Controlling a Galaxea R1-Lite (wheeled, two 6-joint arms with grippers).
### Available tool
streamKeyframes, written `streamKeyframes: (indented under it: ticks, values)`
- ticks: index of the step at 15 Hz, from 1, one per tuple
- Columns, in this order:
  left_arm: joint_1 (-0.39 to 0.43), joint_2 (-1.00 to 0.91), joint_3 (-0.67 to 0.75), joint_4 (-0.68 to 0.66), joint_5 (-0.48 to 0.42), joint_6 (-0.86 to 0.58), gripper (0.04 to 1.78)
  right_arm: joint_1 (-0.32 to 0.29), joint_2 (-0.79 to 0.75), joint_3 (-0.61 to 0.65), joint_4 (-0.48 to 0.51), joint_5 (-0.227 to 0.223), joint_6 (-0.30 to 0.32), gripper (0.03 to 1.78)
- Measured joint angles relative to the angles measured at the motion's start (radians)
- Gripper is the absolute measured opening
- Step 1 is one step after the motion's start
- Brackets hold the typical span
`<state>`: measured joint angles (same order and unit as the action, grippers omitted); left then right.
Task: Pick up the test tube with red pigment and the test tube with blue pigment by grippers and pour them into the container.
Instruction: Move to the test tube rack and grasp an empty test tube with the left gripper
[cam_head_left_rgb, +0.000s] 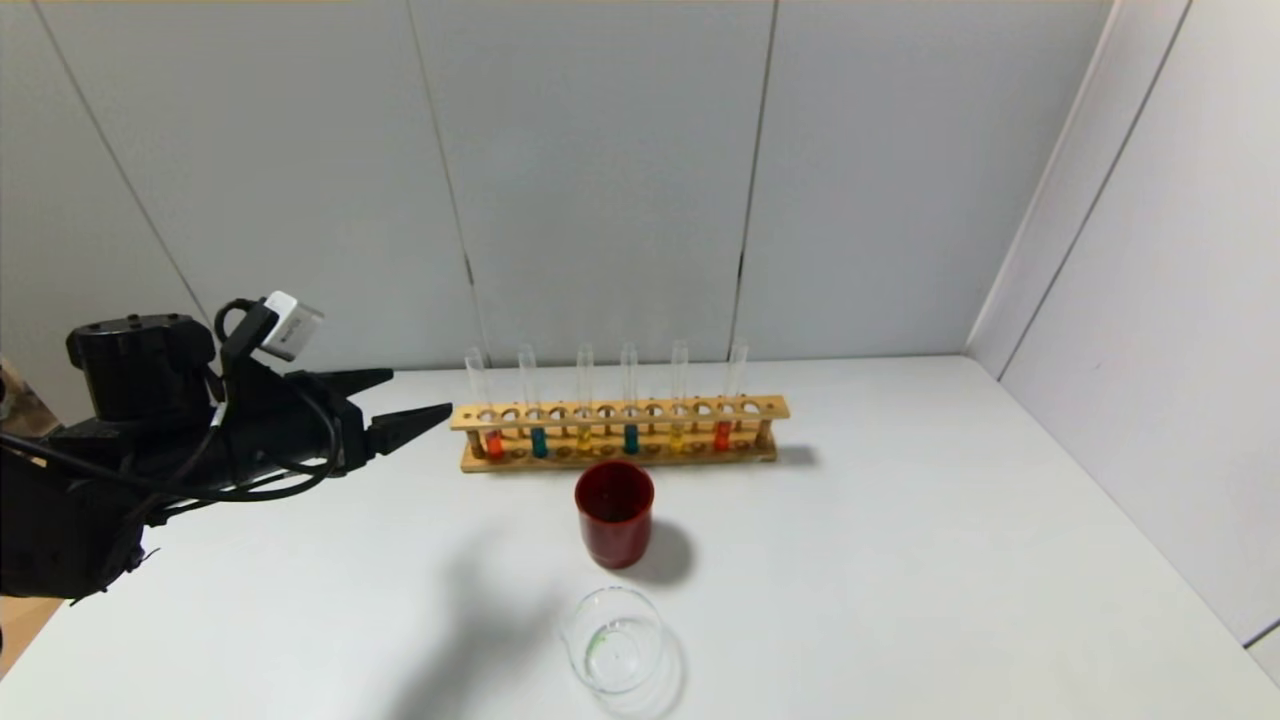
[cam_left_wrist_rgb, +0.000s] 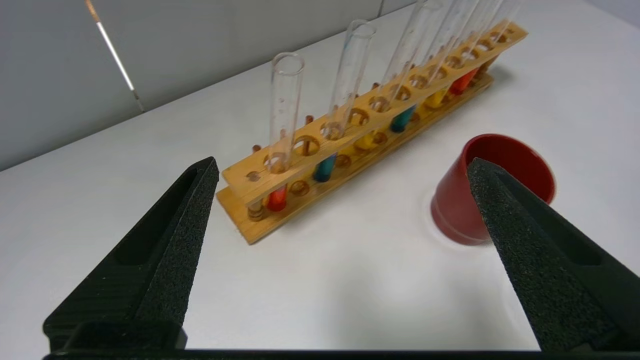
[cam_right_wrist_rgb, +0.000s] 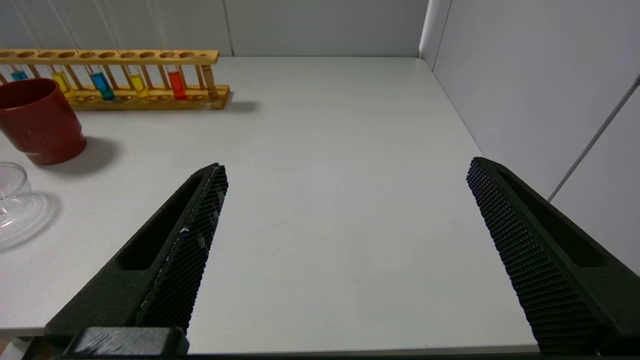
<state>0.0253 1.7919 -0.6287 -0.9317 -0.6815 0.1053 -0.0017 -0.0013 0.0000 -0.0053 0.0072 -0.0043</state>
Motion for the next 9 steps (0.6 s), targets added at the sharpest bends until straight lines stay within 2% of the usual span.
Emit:
streamKeyframes:
  ticks: [2,7,9]
  values:
    - [0.004,0.019,0.003,-0.017,0.011,0.021,1.75,0.0,0.0,0.0,0.0,0.0,0.0,1.75]
    - [0.008,0.116,0.017,-0.206,0.016,0.023,1.75,0.0,0.0,0.0,0.0,0.0,0.0,1.75]
    - [0.008,0.152,0.011,-0.213,0.008,0.021,1.75,0.0,0.0,0.0,0.0,0.0,0.0,1.75]
